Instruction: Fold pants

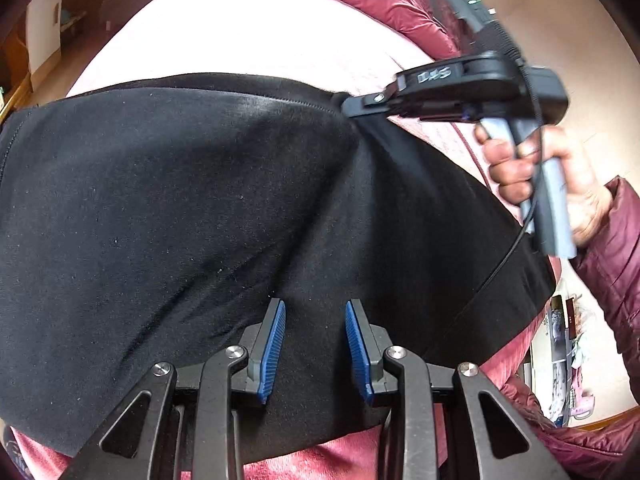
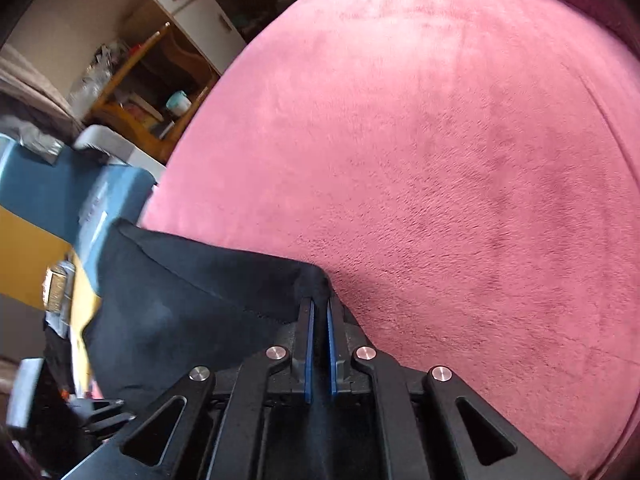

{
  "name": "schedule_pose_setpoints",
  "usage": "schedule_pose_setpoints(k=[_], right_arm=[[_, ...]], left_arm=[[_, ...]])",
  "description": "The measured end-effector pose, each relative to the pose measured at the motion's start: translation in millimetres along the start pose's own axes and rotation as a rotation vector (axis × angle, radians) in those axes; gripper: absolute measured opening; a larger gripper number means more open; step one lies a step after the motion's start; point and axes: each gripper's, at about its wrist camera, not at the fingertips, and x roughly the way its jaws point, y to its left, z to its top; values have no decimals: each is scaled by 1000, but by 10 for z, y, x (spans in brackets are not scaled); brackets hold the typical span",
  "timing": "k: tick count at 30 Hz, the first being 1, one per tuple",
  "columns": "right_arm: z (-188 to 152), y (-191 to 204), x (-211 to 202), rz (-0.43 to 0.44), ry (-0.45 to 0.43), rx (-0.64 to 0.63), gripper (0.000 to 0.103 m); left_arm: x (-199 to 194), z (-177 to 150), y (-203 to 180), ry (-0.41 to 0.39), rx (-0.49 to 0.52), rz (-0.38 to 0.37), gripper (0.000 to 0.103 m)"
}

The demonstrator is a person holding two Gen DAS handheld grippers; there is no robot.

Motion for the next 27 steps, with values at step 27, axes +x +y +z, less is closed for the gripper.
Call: schedule_pose_setpoints(k=[27], right_arm=[[-1438,621,-586,9,-105,16,34]], left_arm=[[-1577,-577,1863,-224,-634,159,66]])
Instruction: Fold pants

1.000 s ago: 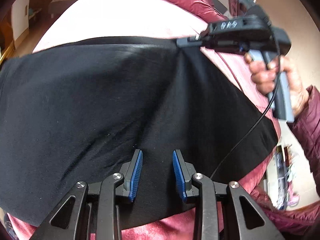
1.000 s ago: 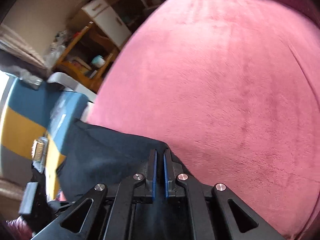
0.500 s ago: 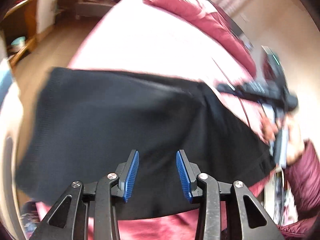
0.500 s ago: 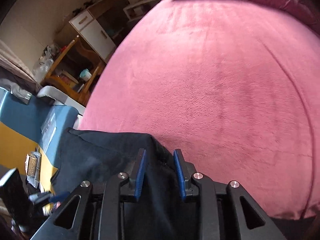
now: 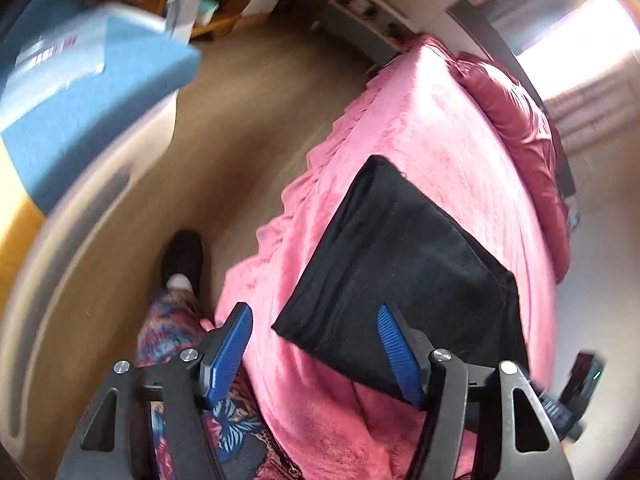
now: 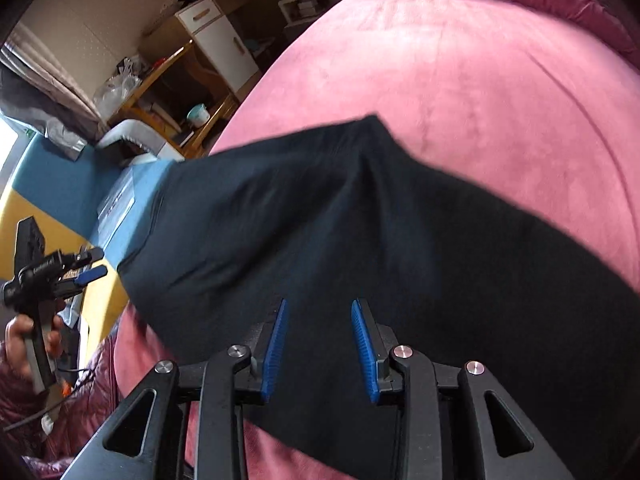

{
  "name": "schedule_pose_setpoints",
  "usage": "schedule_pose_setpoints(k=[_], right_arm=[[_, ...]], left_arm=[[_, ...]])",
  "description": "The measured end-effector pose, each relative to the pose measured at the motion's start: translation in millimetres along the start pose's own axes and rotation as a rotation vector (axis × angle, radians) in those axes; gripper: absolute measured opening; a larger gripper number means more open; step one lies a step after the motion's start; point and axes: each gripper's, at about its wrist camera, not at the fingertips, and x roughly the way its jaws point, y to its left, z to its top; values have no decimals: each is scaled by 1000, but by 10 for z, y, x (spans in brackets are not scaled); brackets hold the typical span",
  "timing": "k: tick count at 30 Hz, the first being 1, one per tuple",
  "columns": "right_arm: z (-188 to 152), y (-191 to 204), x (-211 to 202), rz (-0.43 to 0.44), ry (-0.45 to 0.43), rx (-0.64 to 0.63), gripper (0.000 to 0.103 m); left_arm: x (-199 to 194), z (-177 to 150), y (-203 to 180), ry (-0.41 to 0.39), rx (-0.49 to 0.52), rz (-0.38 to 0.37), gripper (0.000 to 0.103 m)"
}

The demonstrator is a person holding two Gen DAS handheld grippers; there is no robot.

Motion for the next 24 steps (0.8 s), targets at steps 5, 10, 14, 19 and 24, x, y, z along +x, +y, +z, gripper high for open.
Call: schedule_pose_setpoints(k=[5,10,14,19,24], right_arm=[[-192,24,14,4,12,20,34],[-286,-15,14,-3,21,29,37],[-364,-27,0,-6,19,43,38],[-434,-69,-55,-14,12,46,38],[-547,-119,10,-30,25,56,38]], left_arm=[[175,-37,1,47,-78,-26,64],[284,-75,37,73,-77,-7,33],[281,-84,-31,45,-31,-10,18],[104,-79,-191,-36,56,-34,8],[228,-82,-167,-1,87,59,8]])
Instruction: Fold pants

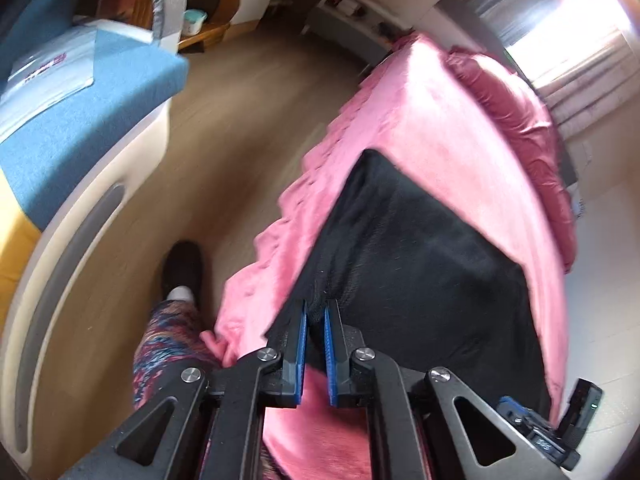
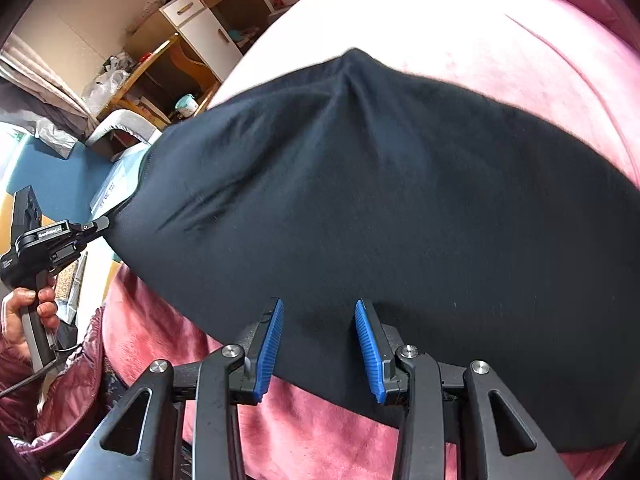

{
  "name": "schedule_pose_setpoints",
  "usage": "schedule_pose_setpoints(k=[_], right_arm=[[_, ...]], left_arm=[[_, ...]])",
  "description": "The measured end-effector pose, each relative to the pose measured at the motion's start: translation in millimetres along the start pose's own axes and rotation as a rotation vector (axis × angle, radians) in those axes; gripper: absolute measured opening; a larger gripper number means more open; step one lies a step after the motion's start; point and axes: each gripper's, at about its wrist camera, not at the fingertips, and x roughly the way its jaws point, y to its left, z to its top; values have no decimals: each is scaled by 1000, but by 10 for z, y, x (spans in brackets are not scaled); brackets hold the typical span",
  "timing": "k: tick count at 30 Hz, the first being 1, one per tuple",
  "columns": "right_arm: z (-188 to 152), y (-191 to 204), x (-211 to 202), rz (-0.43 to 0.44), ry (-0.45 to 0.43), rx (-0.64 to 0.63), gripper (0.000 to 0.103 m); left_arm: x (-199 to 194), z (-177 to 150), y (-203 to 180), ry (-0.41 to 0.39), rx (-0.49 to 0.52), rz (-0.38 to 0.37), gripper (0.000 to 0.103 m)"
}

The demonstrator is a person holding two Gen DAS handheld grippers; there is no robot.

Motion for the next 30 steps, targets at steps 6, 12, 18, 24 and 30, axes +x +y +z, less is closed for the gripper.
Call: schedule_pose_setpoints(k=[6,12,18,24,30], right_arm=[[-56,-60,68,3,-13,-8,39],[-86,-101,76,83,-36,11,63],[-104,18,75,107,-46,-24,83],[29,-134,-223,104,-94,33,79],[384,-587,-327,1,-146,142,32]], left_arm=[[215,-86,48,54,9,95,15],[-175,-15,-123,-83,47,192,23],[-311,-186,-789,-123,221,-1,25],[50,-554,-1458,-10,413,-116,25],[307,-955,-2007,82,609,-154,25]])
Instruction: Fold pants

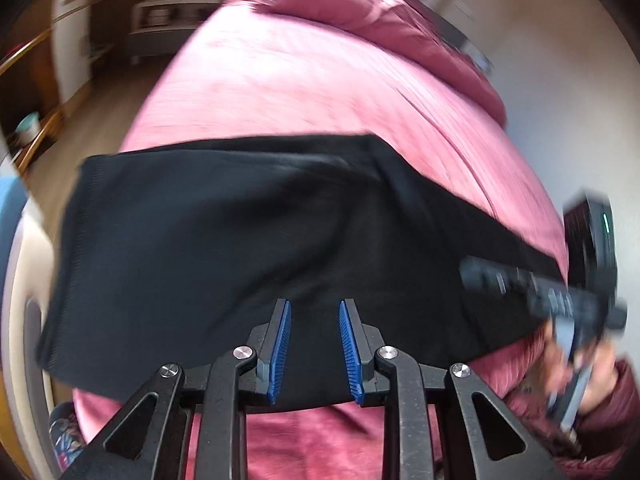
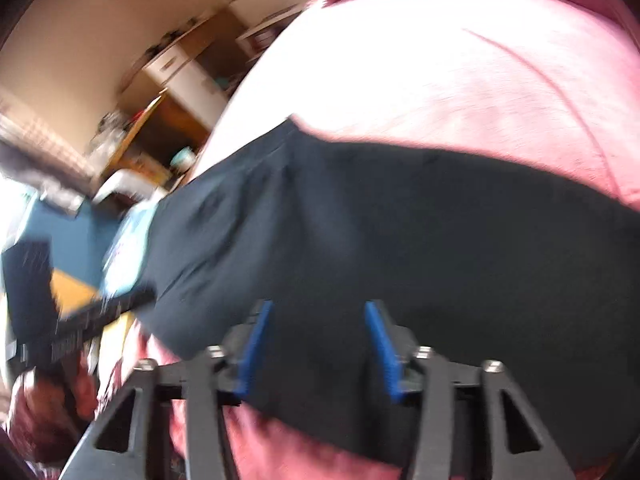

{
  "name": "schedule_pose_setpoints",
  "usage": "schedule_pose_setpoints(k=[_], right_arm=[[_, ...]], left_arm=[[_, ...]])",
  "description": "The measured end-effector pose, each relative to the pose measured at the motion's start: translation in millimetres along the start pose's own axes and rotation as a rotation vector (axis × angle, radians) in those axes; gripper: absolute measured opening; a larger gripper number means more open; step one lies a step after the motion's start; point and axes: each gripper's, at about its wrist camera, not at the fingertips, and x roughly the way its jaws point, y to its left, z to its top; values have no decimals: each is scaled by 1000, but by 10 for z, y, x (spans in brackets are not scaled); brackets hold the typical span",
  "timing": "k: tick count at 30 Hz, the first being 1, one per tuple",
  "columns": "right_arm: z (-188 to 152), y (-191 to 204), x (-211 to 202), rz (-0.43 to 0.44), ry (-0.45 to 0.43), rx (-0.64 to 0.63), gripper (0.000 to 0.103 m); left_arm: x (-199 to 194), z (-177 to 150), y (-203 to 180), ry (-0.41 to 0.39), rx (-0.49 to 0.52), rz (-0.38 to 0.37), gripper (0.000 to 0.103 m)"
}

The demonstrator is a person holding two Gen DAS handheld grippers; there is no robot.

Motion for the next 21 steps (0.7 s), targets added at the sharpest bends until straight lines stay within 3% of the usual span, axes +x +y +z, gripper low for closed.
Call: schedule_pose_setpoints(k=[4,5,7,9,12,16,21], right_arm=[[271,-147,215,-92,23,4,19],[337,-195,298,-135,32,10,9],[427,-305,419,-163,49,35,0],[465,-373,473,-145,56,65,0],[444,-440,432,-104,36,95,0],[358,-578,242,-43,14,159,0],[163,-716,-209,-85,-65,184,4]], left_arm=[[214,-40,-151,64,50,-16,25],[270,-33,-155,78,53,0,25],[376,-32,-134,115,50,17,25],[480,-21,-61,139,18,49,25],[513,10,4,136,-29,17,25],[514,31,-112,135,21,54,25],[462,103,-309,107,66,43,26]])
